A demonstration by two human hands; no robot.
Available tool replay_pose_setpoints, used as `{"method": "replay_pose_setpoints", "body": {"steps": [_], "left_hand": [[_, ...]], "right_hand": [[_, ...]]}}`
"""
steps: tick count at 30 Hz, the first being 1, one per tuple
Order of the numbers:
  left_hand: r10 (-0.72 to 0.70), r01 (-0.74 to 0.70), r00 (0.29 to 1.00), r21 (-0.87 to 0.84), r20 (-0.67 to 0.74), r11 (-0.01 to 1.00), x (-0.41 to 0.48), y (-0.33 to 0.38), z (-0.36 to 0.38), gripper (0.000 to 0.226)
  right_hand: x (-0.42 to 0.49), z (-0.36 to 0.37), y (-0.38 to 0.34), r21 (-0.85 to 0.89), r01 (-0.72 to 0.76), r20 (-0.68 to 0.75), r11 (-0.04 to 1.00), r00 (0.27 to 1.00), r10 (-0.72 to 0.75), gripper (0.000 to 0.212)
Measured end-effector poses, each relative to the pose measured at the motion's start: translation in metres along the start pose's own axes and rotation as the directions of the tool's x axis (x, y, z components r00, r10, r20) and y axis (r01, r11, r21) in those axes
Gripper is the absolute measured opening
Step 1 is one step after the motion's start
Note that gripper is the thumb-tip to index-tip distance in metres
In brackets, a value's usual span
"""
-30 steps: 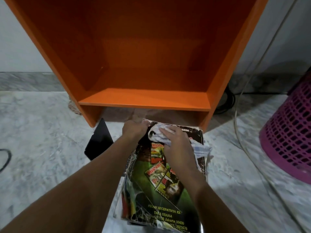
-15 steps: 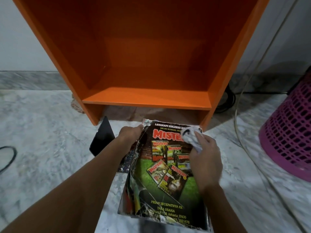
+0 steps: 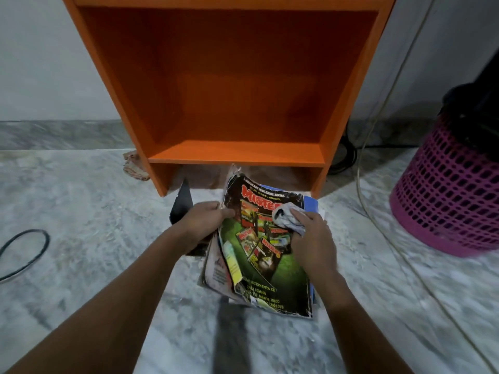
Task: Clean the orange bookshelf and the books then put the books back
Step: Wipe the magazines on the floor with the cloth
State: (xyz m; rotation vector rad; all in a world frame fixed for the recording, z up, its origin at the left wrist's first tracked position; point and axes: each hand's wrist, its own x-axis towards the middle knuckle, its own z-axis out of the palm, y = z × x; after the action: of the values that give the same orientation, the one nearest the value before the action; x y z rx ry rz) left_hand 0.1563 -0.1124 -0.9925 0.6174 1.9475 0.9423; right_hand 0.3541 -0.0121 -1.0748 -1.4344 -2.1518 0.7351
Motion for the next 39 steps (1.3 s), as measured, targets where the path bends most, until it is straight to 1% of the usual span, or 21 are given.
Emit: {"method": "replay_pose_setpoints", "body": {"steps": [3, 6, 8, 10, 11, 13, 16, 18, 20, 22, 24, 27, 28, 30, 31, 32, 33, 35, 36, 37, 39], "left_hand": [[0.173, -0.16, 0.983, 0.178, -0.056, 0.971, -0.02, 0.044, -0.011, 0.016], [0.374, -0.298, 0.924, 0.463, -0.079, 0.835, -0.041, 0.088, -0.014, 0.026], [0.486, -0.343, 0.865, 0.558, -0.125, 0.755, -0.051, 0.112, -0.011, 0.021], [0.535, -0.352, 0.832, 0.605, -0.147, 0.714, -0.056, 0.126, -0.001, 0.007], [0.531, -0.342, 0.837, 0.632, -0.132, 0.696, -0.058, 0.128, 0.007, 0.01], [0.493, -0.324, 0.869, 0.699, -0.048, 0.638, -0.061, 0.124, 0.03, 0.019], [0.483, -0.378, 0.872, 0.736, 0.079, 0.561, -0.066, 0.105, 0.079, 0.022], [0.494, -0.421, 0.859, 0.733, 0.133, 0.535, -0.068, 0.088, 0.112, 0.031], [0.456, -0.439, 0.872, 0.701, 0.181, 0.562, -0.063, 0.067, 0.139, 0.039], [0.397, -0.435, 0.893, 0.622, 0.21, 0.651, -0.053, 0.044, 0.153, 0.047], [0.343, -0.399, 0.915, 0.596, 0.212, 0.697, -0.041, 0.032, 0.156, 0.038], [0.27, -0.376, 0.927, 0.626, 0.261, 0.683, -0.026, 0.022, 0.151, 0.025], [0.235, -0.369, 0.926, 0.587, 0.294, 0.721, -0.022, 0.018, 0.146, 0.026], [0.193, -0.332, 0.921, 0.422, 0.338, 0.844, -0.014, 0.01, 0.134, 0.028], [0.208, -0.311, 0.929, 0.34, 0.306, 0.887, -0.011, 0.005, 0.127, 0.024], [0.244, -0.304, 0.945, 0.317, 0.217, 0.899, -0.007, 0.0, 0.117, 0.021], [0.291, -0.3, 0.953, 0.369, 0.081, 0.88, -0.004, -0.005, 0.107, 0.024], [0.359, -0.202, 0.914, 0.552, -0.191, 0.809, 0.001, -0.017, 0.079, 0.039], [0.344, -0.127, 0.896, 0.582, -0.28, 0.803, 0.003, -0.023, 0.065, 0.043], [0.281, -0.051, 0.904, 0.572, -0.322, 0.819, 0.006, -0.031, 0.049, 0.044], [0.082, 0.034, 0.96, 0.4, -0.269, 0.916, 0.009, -0.041, 0.023, 0.036]], "right_hand": [[0.006, -0.011, -0.009, 0.21, -0.031, 0.07, 0.977, 0.997, 0.017, 0.05], [0.009, -0.022, -0.015, 0.332, -0.077, 0.141, 0.94, 0.99, 0.031, 0.051], [0.011, -0.034, -0.021, 0.429, -0.092, 0.113, 0.898, 0.992, 0.048, 0.047], [0.015, -0.048, -0.025, 0.525, -0.116, 0.052, 0.843, 0.993, 0.104, 0.041], [0.018, -0.052, -0.025, 0.592, -0.158, 0.047, 0.79, 0.986, 0.162, 0.038], [0.021, -0.058, -0.023, 0.735, -0.24, 0.094, 0.634, 0.962, 0.255, 0.031], [0.026, -0.066, -0.018, 0.891, -0.292, 0.167, 0.348, 0.923, 0.346, 0.027], [0.028, -0.07, -0.011, 0.91, -0.316, 0.191, 0.268, 0.894, 0.405, 0.024], [0.027, -0.07, -0.002, 0.897, -0.337, 0.192, 0.284, 0.878, 0.438, 0.03], [0.021, -0.066, 0.006, 0.854, -0.347, 0.153, 0.388, 0.88, 0.45, 0.026], [0.016, -0.062, 0.012, 0.806, -0.337, 0.1, 0.487, 0.888, 0.449, 0.02], [0.017, -0.06, 0.021, 0.713, -0.275, -0.025, 0.645, 0.909, 0.415, 0.029], [0.017, -0.06, 0.022, 0.686, -0.251, -0.07, 0.683, 0.912, 0.405, 0.033], [0.015, -0.064, 0.018, 0.658, -0.167, -0.177, 0.734, 0.913, 0.366, 0.044], [0.012, -0.066, 0.013, 0.643, -0.099, -0.239, 0.759, 0.916, 0.322, 0.047], [0.008, -0.068, 0.005, 0.617, -0.025, -0.295, 0.787, 0.919, 0.261, 0.049], [0.005, -0.068, -0.003, 0.574, 0.044, -0.335, 0.818, 0.924, 0.185, 0.051], [-0.003, -0.064, -0.023, 0.505, 0.146, -0.334, 0.851, 0.942, 0.036, 0.053], [-0.008, -0.06, -0.032, 0.468, 0.181, -0.299, 0.865, 0.953, -0.038, 0.055], [-0.015, -0.054, -0.041, 0.424, 0.214, -0.252, 0.88, 0.961, -0.113, 0.058], [-0.033, -0.036, -0.055, 0.358, 0.261, -0.099, 0.897, 0.965, -0.241, 0.06]]}}
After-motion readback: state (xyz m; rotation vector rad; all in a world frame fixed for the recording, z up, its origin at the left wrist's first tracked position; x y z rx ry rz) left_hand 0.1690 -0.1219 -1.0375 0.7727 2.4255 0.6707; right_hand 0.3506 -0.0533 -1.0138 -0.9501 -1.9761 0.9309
